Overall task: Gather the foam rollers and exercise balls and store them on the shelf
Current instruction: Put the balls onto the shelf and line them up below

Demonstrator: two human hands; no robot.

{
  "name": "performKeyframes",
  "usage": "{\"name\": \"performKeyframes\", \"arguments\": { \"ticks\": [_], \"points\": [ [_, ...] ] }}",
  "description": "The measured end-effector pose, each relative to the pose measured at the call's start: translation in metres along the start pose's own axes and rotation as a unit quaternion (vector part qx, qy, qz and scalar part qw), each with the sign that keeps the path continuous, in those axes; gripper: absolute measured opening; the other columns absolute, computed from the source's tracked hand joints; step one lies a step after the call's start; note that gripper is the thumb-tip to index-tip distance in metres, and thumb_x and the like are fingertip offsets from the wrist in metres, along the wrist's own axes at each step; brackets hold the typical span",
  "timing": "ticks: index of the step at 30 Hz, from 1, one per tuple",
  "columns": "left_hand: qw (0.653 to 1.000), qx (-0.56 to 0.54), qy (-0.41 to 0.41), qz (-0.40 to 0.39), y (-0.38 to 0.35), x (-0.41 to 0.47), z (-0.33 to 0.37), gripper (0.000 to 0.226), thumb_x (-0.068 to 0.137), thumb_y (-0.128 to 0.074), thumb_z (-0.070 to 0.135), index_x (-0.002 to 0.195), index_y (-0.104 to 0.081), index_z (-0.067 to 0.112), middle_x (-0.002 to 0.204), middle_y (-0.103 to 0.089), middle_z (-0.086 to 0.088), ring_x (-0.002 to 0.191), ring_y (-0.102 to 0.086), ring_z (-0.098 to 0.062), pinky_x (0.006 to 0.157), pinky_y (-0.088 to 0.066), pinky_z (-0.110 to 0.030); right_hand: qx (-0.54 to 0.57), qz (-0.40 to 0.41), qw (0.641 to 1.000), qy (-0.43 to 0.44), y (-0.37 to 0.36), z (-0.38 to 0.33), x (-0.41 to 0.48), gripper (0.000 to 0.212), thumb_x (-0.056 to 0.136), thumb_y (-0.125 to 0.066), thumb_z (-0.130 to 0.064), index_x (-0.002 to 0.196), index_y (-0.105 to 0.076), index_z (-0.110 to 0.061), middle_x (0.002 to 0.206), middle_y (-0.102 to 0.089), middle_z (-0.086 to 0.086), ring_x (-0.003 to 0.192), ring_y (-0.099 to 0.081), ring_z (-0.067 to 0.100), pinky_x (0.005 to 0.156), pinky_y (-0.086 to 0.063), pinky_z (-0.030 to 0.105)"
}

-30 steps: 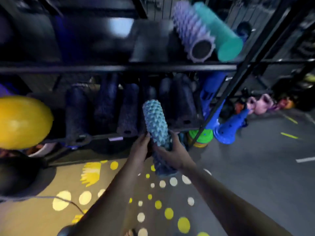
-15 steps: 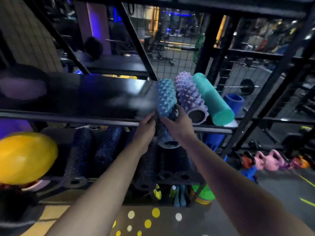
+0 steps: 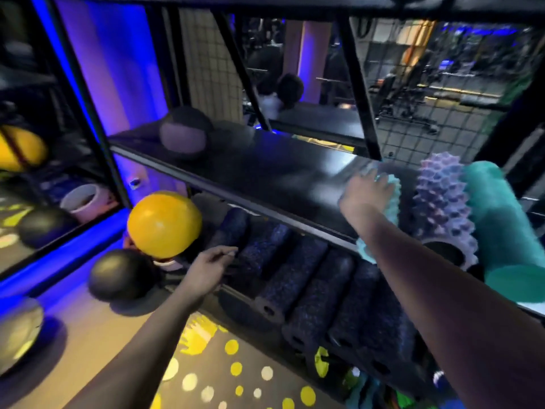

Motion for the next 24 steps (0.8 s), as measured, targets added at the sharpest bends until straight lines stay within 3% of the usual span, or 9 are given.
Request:
{"name": "performKeyframes", "arguments": {
  "ticks": [3, 6, 9, 13, 19, 24],
  "points": [
    [0.999, 0.007, 0.024, 0.040, 0.042, -0.003, -0.025, 0.022, 0.105, -0.048, 0.009, 0.120, -0.064, 0.006, 0.094, -0.067, -0.015, 0.078, -0.061, -0.025, 0.059, -0.047, -0.025, 0.044, 0.091, 0.987, 0.123, 0.007, -0.069, -0.026, 0.045, 0.085, -0.063, -0.026, 0.128, -0.059, -0.011, 0.138, -0.053, 0.022, 0.134, -0.041, 0.044, 0.113, -0.031, 0.055],
    [0.995, 0.003, 0.057, 0.079, 0.089, -0.018, -0.066, 0.025, 0.105, -0.047, 0.011, 0.120, -0.067, 0.009, 0.102, -0.072, -0.014, 0.084, -0.065, -0.023, 0.070, -0.044, -0.033, 0.123, 0.125, 0.957, 0.230, -0.017, -0.147, -0.085, 0.037, 0.081, -0.064, -0.026, 0.117, -0.068, -0.014, 0.121, -0.062, 0.015, 0.119, -0.051, 0.039, 0.106, -0.039, 0.050],
    [0.988, -0.023, 0.109, 0.104, 0.145, -0.032, -0.113, 0.024, 0.106, -0.048, 0.018, 0.119, -0.066, 0.007, 0.106, -0.070, -0.018, 0.088, -0.064, -0.027, 0.075, -0.044, -0.036, 0.167, 0.055, 0.939, 0.296, -0.068, -0.220, -0.163, 0.034, 0.082, -0.063, -0.027, 0.114, -0.068, -0.017, 0.116, -0.062, 0.011, 0.113, -0.053, 0.036, 0.097, -0.045, 0.046],
    [0.974, -0.049, 0.167, 0.146, 0.230, -0.048, -0.179, 0.023, 0.106, -0.050, 0.022, 0.118, -0.066, 0.011, 0.115, -0.070, -0.022, 0.089, -0.064, -0.028, 0.077, -0.045, -0.036, 0.128, -0.097, 0.923, 0.351, -0.152, -0.299, -0.262, 0.032, 0.090, -0.059, -0.028, 0.120, -0.062, -0.019, 0.125, -0.057, 0.008, 0.121, -0.048, 0.032, 0.098, -0.042, 0.042],
    [0.966, -0.062, 0.217, 0.127, 0.348, -0.041, -0.252, 0.022, 0.105, -0.052, 0.022, 0.121, -0.067, 0.016, 0.113, -0.072, -0.018, 0.094, -0.068, -0.032, 0.083, -0.050, -0.042, 0.078, -0.259, 0.911, 0.311, -0.234, -0.391, -0.342, 0.038, 0.097, -0.053, -0.031, 0.134, -0.055, -0.022, 0.138, -0.053, 0.006, 0.133, -0.044, 0.027, 0.104, -0.040, 0.039],
    [0.974, -0.029, 0.213, 0.074, 0.375, 0.030, -0.265, 0.020, 0.105, -0.052, 0.021, 0.119, -0.066, 0.018, 0.106, -0.070, -0.013, 0.089, -0.062, -0.027, 0.077, -0.046, -0.036, 0.130, -0.319, 0.916, 0.206, -0.264, -0.418, -0.331, 0.036, 0.096, -0.051, -0.022, 0.131, -0.058, -0.017, 0.135, -0.054, 0.009, 0.128, -0.049, 0.030, 0.102, -0.042, 0.037]
  ]
}}
Point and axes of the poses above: each hand's wrist, its own x-axis towards the middle knuckle, its own y-axis out of the back of the hand, z = x × y, the point moved 6 cm from there along x, towards the middle knuckle
